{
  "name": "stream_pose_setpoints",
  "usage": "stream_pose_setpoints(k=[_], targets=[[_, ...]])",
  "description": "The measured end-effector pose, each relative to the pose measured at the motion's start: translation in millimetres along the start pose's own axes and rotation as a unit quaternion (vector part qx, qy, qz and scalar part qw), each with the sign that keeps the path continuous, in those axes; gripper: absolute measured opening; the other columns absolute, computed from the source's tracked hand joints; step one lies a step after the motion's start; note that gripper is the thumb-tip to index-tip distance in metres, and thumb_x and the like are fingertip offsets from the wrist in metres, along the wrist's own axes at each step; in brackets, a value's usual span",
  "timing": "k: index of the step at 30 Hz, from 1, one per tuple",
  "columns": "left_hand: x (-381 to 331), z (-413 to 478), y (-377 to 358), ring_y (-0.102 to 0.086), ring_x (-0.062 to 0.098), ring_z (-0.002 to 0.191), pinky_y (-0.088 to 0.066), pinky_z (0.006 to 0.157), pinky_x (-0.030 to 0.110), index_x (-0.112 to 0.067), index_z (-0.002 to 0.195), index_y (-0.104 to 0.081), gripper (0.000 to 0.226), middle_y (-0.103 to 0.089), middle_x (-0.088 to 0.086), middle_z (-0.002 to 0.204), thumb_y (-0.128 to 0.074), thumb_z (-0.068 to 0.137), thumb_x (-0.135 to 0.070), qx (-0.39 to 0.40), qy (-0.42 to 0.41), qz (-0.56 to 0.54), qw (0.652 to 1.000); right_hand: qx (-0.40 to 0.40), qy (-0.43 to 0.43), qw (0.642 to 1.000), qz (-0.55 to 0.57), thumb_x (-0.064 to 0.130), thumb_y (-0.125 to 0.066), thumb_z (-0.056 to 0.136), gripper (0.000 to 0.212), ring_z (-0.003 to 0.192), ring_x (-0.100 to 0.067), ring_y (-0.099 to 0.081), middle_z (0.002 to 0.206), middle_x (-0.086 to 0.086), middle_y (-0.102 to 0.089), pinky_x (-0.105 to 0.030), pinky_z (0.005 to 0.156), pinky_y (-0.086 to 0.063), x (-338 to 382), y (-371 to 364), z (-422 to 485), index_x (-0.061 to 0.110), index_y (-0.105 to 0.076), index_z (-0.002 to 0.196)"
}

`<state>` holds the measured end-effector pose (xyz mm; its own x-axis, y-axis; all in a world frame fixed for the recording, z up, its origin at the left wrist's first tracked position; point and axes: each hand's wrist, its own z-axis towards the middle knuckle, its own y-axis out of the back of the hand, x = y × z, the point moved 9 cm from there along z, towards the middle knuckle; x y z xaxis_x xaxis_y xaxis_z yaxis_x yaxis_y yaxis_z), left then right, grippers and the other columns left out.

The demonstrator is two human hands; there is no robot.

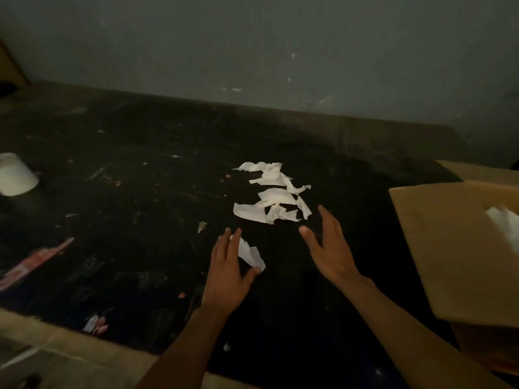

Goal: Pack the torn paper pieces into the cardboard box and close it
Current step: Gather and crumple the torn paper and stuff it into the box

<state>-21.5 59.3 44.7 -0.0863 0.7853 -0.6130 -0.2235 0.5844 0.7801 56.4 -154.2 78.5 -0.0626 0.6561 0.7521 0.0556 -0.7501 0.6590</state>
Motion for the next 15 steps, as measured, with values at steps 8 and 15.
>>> stream_pose_setpoints(k=[8,15], targets=[[48,49,-72,-0.024,0.025,0.137,-0.031,0.110,0.046,-0.036,0.144,-0.027,0.065,-0.021,0.006,0.152,-0.052,0.088,-0.057,0.115,0.043,0.196,0.973,0.033,-0.034,0.999,-0.018,0.054,-0.047,0.092,0.072,0.145,-0.020,-0.020,0.160,0.001,-0.012,-0.041,0.110,-0.027,-35,-36,85,0.031,-0.012,0.151],[39,84,-62,-0.049,0.024,0.107,-0.045,0.085,0.044,-0.028,0.091,-0.064,0.020,-0.055,0.003,0.116,-0.061,0.082,-0.046,-0.018,-0.095,0.173,0.980,0.044,-0.044,0.998,-0.019,0.052,-0.048,0.092,0.071,0.145,-0.021,-0.019,0.159,0.000,-0.013,-0.042,0.111,-0.027,-55,-55,120,0.031,-0.013,0.150]])
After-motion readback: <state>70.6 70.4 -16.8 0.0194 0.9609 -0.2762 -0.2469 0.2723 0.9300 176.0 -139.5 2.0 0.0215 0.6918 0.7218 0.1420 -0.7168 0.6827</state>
